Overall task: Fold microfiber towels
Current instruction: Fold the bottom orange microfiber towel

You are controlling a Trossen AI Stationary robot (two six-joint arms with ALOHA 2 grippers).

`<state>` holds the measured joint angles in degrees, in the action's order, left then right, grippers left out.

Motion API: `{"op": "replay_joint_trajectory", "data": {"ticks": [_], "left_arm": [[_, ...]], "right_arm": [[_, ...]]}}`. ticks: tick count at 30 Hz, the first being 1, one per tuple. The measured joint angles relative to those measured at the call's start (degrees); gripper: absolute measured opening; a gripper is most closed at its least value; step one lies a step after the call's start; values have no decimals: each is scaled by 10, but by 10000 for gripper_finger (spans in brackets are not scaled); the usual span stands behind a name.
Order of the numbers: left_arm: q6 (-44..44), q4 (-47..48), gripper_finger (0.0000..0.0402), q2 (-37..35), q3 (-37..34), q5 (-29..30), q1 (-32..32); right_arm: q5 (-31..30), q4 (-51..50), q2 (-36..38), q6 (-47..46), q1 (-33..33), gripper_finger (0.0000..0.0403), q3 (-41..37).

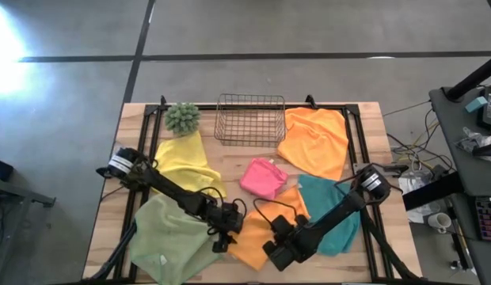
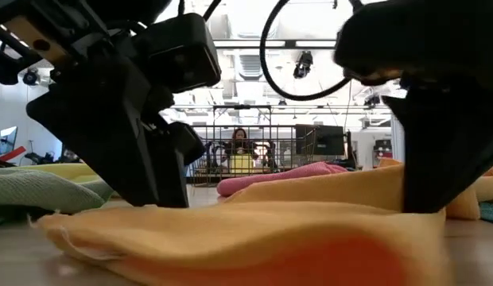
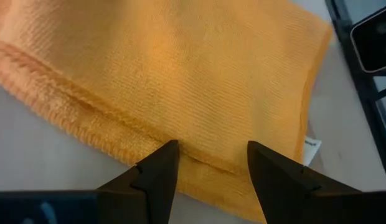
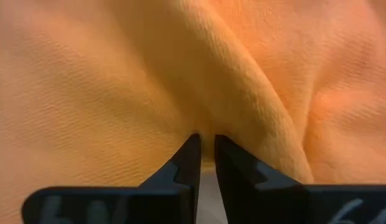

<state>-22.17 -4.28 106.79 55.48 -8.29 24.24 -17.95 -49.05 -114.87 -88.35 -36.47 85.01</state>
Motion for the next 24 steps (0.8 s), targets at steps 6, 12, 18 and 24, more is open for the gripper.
{"op": "replay_joint_trajectory", "data": {"ticks": [6, 12, 18, 24], "left_arm": [[28, 48, 177, -32, -1, -8, 2], [143, 130, 177, -114, -3, -11, 25], [252, 142, 177, -160, -2, 79, 102], [270, 139, 177, -139, -2, 210, 154]], "right_arm": [[5, 67, 28, 62, -12, 38, 1], [0, 101, 31, 116, -32, 38, 35], [0, 191, 29, 200, -44, 51, 59], [-1, 227, 25, 262, -50, 111, 74]]}}
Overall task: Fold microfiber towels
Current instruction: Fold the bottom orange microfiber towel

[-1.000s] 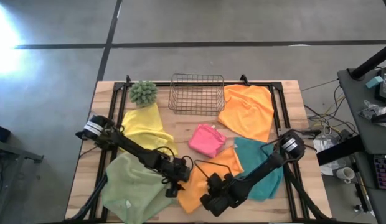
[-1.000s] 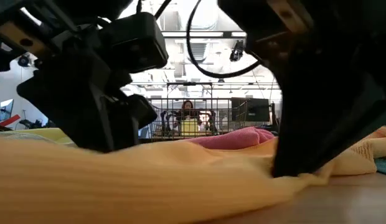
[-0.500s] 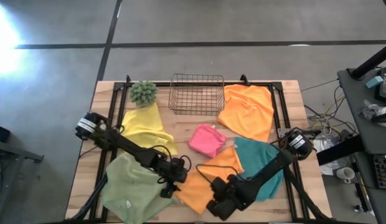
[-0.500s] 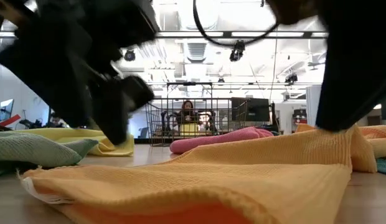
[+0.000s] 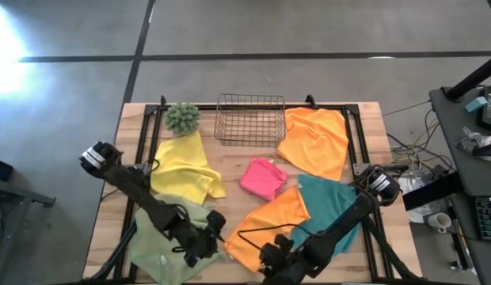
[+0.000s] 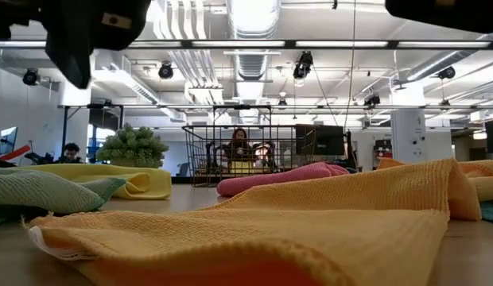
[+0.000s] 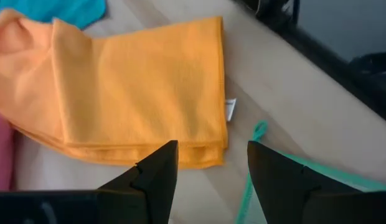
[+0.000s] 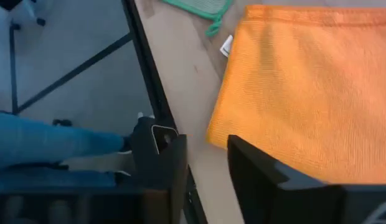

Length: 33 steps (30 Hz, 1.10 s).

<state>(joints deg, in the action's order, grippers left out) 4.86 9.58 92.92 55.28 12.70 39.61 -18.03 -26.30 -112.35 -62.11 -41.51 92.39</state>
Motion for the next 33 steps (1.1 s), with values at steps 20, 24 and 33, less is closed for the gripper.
{"op": "replay_joint_trajectory", "data": {"ticks": [20, 24, 33], "left_arm": [[30, 31, 177, 14, 6, -17, 7], [48, 30, 177, 13, 6, -19, 5], [51, 35, 177, 13, 4, -20, 5]], "right_arm": [[-33, -162, -56, -36, -24, 123, 252], [-44, -247, -78, -65, -33, 114, 317], [-43, -396, -207, -146, -38, 113, 426]]}}
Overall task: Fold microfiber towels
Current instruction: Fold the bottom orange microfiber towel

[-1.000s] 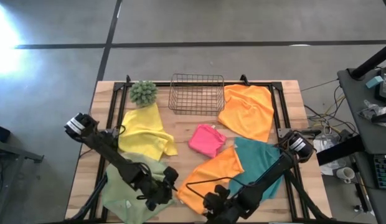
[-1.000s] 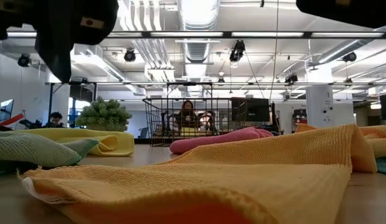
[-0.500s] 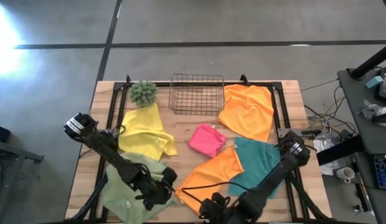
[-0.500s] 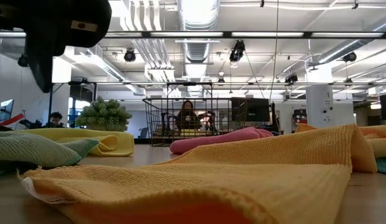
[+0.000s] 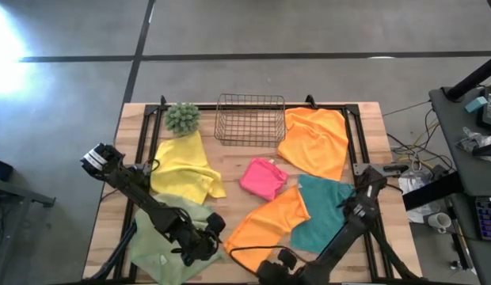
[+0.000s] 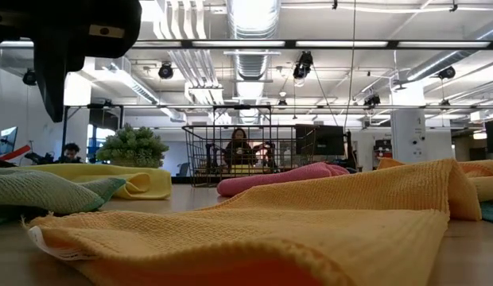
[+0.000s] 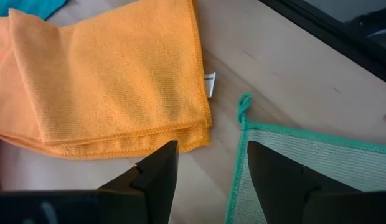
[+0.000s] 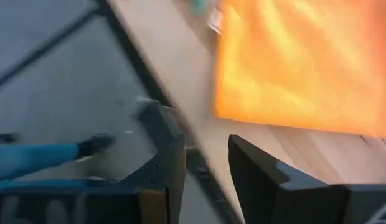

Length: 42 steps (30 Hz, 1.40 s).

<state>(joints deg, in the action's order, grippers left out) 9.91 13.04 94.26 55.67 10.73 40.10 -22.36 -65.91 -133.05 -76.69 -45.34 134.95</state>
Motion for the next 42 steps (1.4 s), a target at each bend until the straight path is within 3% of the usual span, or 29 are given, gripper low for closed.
{"op": "replay_joint_trajectory", "data": {"ticks": [6, 17, 29, 42], "left_arm": [[0, -9, 177, 1, -7, -2, 0], [-4, -64, 177, 54, 0, -22, -10], [0, -102, 177, 69, 2, -23, -40], [-5, -126, 177, 117, 7, -32, -43]], "right_arm": [[-15, 6, -16, -20, 1, 113, 1], [-30, 2, -16, 113, 13, 114, 0], [46, 13, -27, 177, 60, 114, -6], [73, 24, -37, 189, 67, 114, -13]]}}
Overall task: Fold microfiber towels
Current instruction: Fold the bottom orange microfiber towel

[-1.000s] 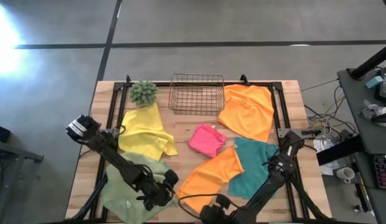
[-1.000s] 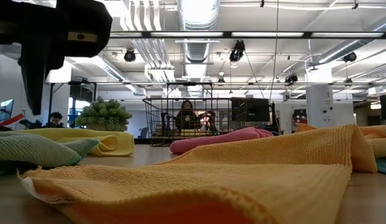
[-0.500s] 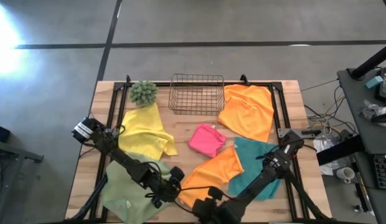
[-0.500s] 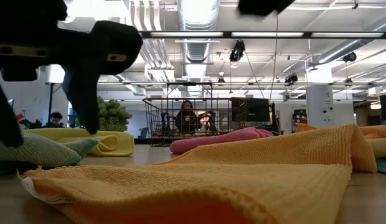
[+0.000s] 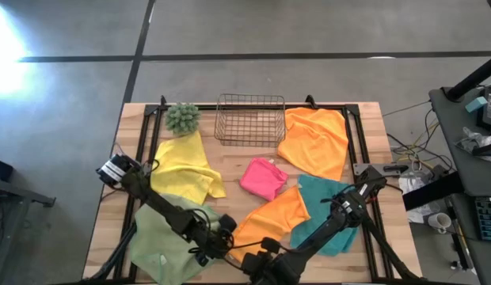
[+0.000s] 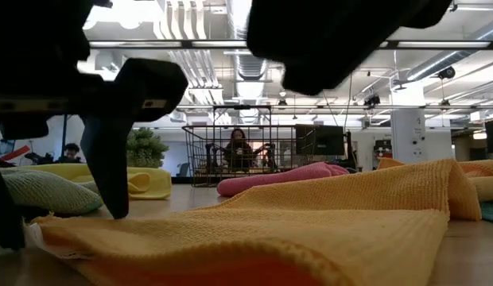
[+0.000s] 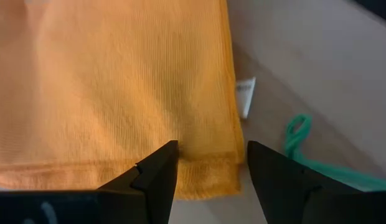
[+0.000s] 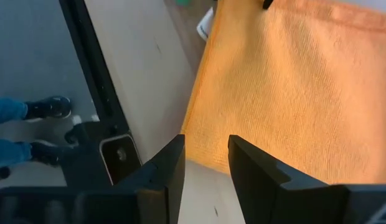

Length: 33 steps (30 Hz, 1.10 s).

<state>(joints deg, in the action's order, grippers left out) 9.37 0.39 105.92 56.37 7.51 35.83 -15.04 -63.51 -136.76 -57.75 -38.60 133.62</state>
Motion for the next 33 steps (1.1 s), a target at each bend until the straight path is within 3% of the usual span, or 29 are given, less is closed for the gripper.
{"op": "replay_joint_trajectory", "data": {"ticks": [13, 17, 25, 33], "left_arm": [[-17, -14, 172, 22, 0, 1, -12], [-17, -28, 135, 24, -2, 1, -12], [-15, -32, 10, 26, -1, 10, -14], [-16, -33, 10, 26, -1, 9, -14]], "right_arm": [[36, 45, 1, 14, 13, 114, -56], [64, 60, 1, 24, 21, 114, -70], [76, 69, 2, 29, 21, 114, -59], [103, 86, 3, 27, 21, 114, -69]]}}
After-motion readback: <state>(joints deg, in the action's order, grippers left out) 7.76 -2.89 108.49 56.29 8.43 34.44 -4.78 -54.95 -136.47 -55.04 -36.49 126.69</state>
